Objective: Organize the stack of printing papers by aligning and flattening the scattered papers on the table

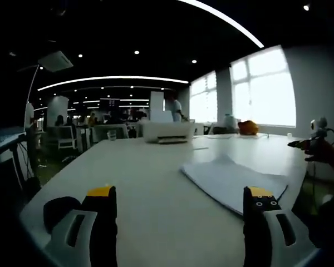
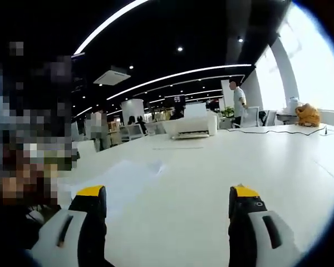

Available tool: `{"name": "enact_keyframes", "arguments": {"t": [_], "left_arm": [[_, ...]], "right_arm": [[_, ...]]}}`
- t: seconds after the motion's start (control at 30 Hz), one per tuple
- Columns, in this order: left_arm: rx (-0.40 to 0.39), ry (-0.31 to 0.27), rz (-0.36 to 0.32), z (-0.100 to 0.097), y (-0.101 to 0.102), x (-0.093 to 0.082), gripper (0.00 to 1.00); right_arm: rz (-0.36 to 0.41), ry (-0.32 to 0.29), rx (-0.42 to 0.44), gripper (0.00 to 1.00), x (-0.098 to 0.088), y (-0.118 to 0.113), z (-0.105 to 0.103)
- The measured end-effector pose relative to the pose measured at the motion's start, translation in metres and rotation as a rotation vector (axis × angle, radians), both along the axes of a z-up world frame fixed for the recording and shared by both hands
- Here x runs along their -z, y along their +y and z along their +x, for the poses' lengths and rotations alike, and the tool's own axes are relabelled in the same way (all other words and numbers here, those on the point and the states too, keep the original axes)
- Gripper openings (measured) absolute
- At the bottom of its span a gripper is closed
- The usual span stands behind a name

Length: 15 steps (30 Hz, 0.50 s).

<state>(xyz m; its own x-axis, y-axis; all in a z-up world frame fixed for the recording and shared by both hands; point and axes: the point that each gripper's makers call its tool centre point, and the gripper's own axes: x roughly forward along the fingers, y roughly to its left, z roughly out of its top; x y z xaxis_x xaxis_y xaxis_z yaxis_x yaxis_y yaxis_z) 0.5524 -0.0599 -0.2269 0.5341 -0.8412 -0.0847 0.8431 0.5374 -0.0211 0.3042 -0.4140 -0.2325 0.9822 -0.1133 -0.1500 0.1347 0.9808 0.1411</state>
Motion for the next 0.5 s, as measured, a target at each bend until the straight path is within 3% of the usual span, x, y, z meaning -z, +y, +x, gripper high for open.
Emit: {"name": "enact_keyframes", "arguments": {"t": [0.5], "left_arm": [[-0.018,-0.003,0.022,0.000,0.009,-0.010,0.96]], "right_arm": [[-0.022,-0.027,-0.024,0.86,-0.024,0.015,-0.006]]}}
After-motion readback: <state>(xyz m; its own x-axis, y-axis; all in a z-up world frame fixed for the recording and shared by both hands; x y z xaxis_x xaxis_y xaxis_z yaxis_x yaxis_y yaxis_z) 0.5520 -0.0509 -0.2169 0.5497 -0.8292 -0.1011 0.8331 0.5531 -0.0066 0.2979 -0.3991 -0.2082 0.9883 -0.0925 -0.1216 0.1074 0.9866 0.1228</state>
